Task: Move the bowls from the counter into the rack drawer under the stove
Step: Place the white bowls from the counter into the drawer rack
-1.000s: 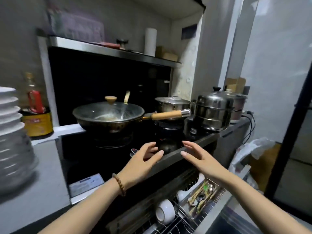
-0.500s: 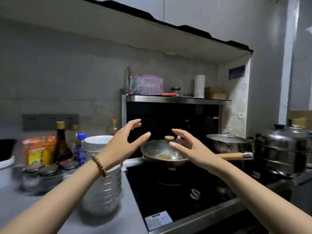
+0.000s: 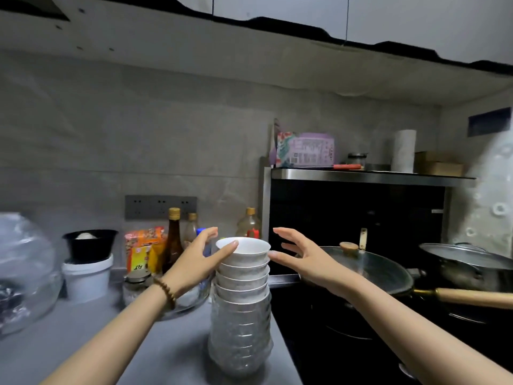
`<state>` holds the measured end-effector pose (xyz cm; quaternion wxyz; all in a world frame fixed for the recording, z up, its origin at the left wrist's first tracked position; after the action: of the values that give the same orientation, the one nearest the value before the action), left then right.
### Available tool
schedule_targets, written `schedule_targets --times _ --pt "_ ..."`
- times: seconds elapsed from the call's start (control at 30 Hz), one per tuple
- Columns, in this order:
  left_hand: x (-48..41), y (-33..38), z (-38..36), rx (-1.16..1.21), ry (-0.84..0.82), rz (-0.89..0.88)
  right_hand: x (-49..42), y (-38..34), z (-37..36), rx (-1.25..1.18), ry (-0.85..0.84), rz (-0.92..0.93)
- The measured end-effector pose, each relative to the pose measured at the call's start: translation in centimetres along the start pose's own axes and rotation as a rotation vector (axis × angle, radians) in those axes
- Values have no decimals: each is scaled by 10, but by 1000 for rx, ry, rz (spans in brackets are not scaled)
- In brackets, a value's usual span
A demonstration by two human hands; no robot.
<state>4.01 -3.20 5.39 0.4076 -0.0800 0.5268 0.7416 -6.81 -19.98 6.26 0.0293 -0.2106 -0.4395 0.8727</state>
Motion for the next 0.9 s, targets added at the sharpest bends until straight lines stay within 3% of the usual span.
schedule_targets --times 0.43,0.8,0.9 --pt "-7 -41 -27 99 -83 75 -36 28 -31 -36 -22 -39" --pt "-10 -42 -30 190 -50 67 -39 27 -34 -79 32 -21" --pt "-14 -41 -23 109 -24 41 -38 20 -31 -93 61 1"
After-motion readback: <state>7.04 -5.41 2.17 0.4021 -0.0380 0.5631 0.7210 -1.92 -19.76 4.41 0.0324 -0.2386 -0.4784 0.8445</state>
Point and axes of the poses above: each hand's wrist, its own x-axis away from the middle knuckle, its own z-axis out of the back of the hand, y = z × x, the point moved 10 cm from there along -x, towards the middle knuckle, and after that the axes turned 6 degrees about -z, right-handed, at the moved point
